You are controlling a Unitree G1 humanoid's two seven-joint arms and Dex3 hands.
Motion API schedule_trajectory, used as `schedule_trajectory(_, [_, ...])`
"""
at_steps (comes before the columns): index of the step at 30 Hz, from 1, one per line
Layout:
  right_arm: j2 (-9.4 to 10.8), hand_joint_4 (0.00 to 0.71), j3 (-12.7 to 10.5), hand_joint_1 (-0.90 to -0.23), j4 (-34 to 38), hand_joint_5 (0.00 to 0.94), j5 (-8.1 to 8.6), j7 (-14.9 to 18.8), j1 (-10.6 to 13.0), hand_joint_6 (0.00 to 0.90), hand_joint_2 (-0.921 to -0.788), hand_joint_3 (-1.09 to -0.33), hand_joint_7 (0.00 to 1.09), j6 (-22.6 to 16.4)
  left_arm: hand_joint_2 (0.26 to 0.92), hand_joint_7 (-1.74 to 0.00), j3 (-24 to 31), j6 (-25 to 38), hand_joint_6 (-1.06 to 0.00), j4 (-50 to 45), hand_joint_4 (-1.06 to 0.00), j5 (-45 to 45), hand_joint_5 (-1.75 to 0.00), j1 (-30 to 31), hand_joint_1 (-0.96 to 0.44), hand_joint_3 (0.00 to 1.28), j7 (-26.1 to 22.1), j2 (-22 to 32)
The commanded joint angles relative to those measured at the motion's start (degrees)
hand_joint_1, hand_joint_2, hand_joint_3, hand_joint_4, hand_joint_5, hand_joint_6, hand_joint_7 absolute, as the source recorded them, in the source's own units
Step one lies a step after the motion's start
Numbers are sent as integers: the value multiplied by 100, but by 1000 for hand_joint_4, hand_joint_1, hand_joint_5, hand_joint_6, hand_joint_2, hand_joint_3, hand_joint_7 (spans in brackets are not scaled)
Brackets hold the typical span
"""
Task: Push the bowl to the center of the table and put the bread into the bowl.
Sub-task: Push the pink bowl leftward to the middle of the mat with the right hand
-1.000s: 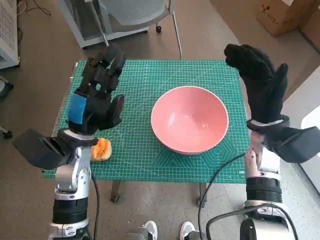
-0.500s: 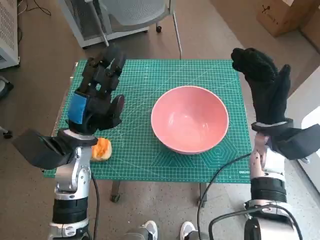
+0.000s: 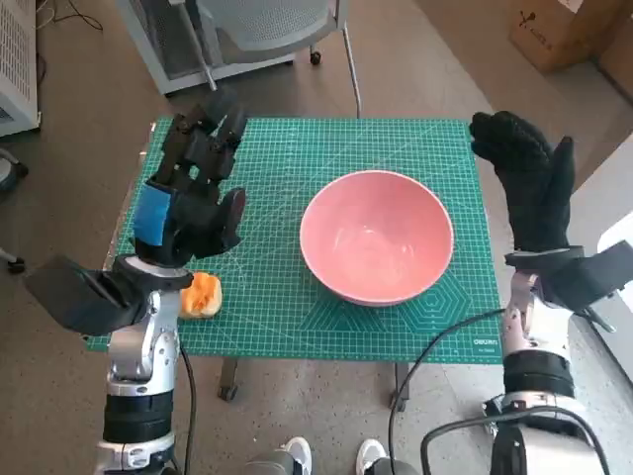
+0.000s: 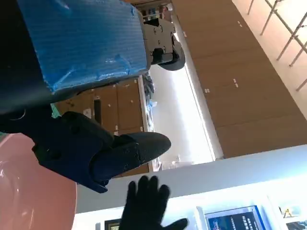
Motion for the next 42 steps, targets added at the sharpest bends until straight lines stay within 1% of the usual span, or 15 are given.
schedule_trajectory(1, [-58,193,-21,-553,583,5,-217,-266,25,300,-921,-607,5,33,676,-536,30,-17,1,12,1,-24,-131,-13,-447,806,-23,32])
schedule_trajectory(6, [-19,193,-30,-542,932,4,-335,-514,12,301,-921,-621,6,177,678,-533,42,-2,1,12,1,-33,-129,2,-448,805,-22,31])
schedule_trajectory(14, [51,178,-76,-508,1249,0,-397,-667,46,291,-921,-670,1,445,681,-534,57,8,1,-44,1,-42,-132,70,-459,794,-23,35])
schedule_trajectory(17, [69,172,-91,-498,1329,1,-438,-727,59,286,-921,-677,0,544,686,-538,69,16,1,-59,1,-52,-137,94,-461,782,-29,46])
schedule_trajectory(22, [147,187,-75,-492,1446,9,-510,-902,61,300,-921,-681,8,774,694,-541,100,9,1,-63,1,-65,-141,135,-462,764,-47,70])
schedule_trajectory(29, [292,195,-66,-522,1536,8,-568,-972,45,304,-921,-644,9,1031,708,-547,144,7,1,-91,1,-58,-151,190,-459,729,-47,112])
schedule_trajectory(32, [389,195,-27,-530,1547,6,-616,-994,46,304,-921,-637,9,1123,715,-553,150,21,1,-163,1,-31,-159,230,-462,713,-20,133])
schedule_trajectory(36, [495,194,-16,-533,1560,5,-670,-990,28,304,-921,-635,9,1240,728,-556,172,4,1,-177,1,2,-165,273,-480,686,3,167])
schedule_trajectory(39, [573,193,-16,-537,1566,4,-680,-966,3,315,-921,-636,15,1329,752,-560,190,-11,1,-182,-1,14,-173,309,-495,638,15,190])
schedule_trajectory(42, [660,193,14,-541,1566,3,-709,-960,-50,320,-921,-637,18,1418,758,-563,199,-27,1,-210,-4,53,-178,353,-500,623,57,207])
